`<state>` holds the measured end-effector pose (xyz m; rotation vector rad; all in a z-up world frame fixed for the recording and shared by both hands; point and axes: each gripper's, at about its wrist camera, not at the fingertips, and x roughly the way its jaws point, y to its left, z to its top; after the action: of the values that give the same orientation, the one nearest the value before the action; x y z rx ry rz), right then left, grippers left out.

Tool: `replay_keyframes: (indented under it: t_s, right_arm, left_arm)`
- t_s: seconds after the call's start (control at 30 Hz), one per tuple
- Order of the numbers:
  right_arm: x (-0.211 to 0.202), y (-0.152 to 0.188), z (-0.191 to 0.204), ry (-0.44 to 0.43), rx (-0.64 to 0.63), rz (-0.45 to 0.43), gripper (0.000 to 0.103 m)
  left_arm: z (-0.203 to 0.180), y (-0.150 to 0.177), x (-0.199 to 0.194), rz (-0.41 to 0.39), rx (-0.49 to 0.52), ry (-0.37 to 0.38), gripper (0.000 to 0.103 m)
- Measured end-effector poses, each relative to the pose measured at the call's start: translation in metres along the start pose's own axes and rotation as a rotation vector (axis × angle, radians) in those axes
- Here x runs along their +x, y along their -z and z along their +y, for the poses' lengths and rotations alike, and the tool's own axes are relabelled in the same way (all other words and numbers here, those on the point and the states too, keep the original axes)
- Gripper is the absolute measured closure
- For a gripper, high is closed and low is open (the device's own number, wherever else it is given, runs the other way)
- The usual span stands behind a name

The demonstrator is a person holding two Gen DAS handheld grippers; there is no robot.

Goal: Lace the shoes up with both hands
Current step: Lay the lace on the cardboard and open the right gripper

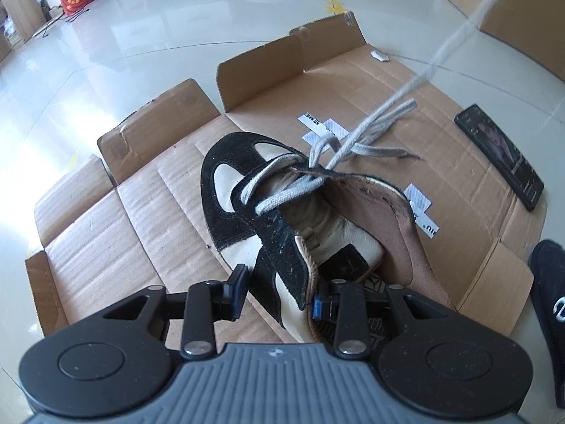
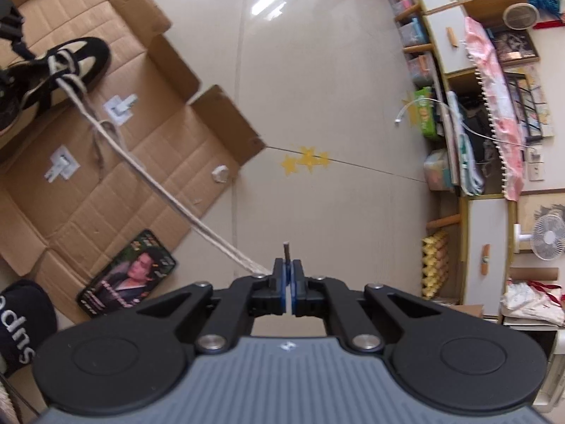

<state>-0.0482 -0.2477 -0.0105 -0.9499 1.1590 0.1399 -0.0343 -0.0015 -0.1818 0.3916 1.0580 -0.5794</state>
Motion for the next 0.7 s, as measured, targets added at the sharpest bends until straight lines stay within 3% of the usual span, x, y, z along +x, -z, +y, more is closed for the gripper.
replay_keyframes:
  t_s: [0.3, 0.43, 0.57, 0.7]
  right_arm:
    - [0.037, -0.022, 0.074, -0.316, 0.126, -0.043, 0.101]
    - [0.053, -0.031, 0.089, -0.364, 0.158, -0.055, 0.100]
    - [0.069, -0.040, 0.103, -0.412, 0.190, -0.067, 0.084]
    - [0.085, -0.049, 0.118, -0.461, 0.222, -0.079, 0.078]
  left_arm:
    - [0.002, 0.001, -0.004, -0.013, -0.012, 0.009, 0.072]
    - [0.003, 0.002, -0.007, -0.011, -0.008, 0.015, 0.073]
    - [0.006, -0.001, -0.008, 0.006, -0.012, 0.041, 0.072]
    - [0.009, -0.004, -0.010, 0.019, -0.023, 0.076, 0.066]
